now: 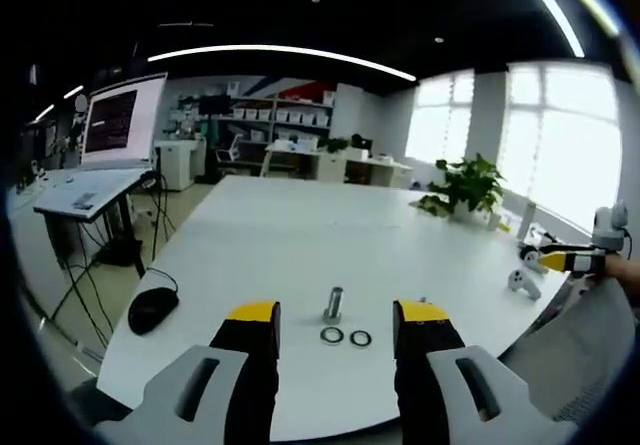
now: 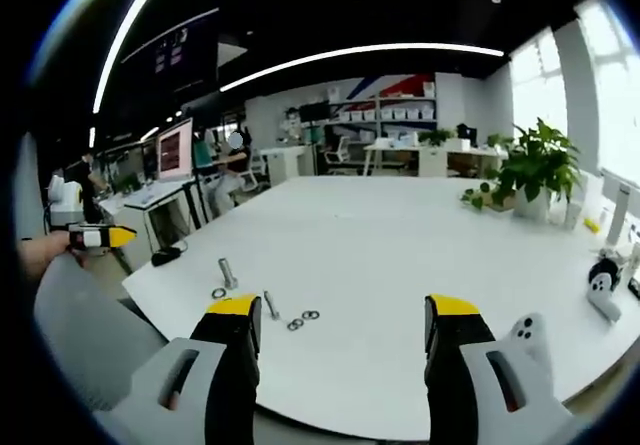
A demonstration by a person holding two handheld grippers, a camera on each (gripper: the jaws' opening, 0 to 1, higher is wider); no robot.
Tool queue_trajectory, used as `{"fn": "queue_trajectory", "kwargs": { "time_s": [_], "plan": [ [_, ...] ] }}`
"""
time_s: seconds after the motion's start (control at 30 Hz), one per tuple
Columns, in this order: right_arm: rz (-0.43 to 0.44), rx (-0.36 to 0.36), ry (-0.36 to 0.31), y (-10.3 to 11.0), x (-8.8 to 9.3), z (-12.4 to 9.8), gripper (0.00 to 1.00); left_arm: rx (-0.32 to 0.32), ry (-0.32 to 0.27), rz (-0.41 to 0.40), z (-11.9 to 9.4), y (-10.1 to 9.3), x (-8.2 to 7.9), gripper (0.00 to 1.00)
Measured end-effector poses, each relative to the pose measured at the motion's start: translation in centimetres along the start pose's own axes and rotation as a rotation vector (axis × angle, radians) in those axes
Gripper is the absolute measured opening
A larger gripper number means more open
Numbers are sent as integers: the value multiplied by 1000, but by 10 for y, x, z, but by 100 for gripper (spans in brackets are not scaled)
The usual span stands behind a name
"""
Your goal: Place the washer onto the threaded stud by aligning its center hole with the stud, sliding it down to the base, and recovering from edge contact or off-axis alignment until the washer reaches the visible bottom stop.
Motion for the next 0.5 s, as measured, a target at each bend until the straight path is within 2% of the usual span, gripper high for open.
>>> {"fn": "queue_trajectory", "kwargs": {
  "time_s": [0.13,0.2,0.27,0.33,0.37,0.43,0.5],
  "plan": [
    [0,1,2,-1,1,1,68,-3,-14,-9,-1,0,-2,41],
    [-11,8,14,-5,4,1,68,-9,2,-14,0,-4,0,40],
    [-1,17,23,-12,8,-1,68,14,47,22,3,-15,7,39],
    [27,16,12,-15,9,-2,67,8,46,39,3,-19,8,37],
    [29,14,7,-14,9,-2,67,7,41,37,2,-18,8,36],
    [15,7,10,-11,7,-1,67,-10,25,-28,-1,-12,7,36],
    [16,13,6,-11,6,-1,65,-10,29,-22,-1,-10,7,37]
  ]
}}
Point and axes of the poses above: the point that each gripper's makers call its tool centre point, and the gripper's own axes: z roughly forward along the fingers, y roughly to its left, x roughly out of its underside, the point moved 4 cm from there along -z, roughly backward along the fingers, and after that the axes turned 12 degrees about -z, right-handed, at the moved point
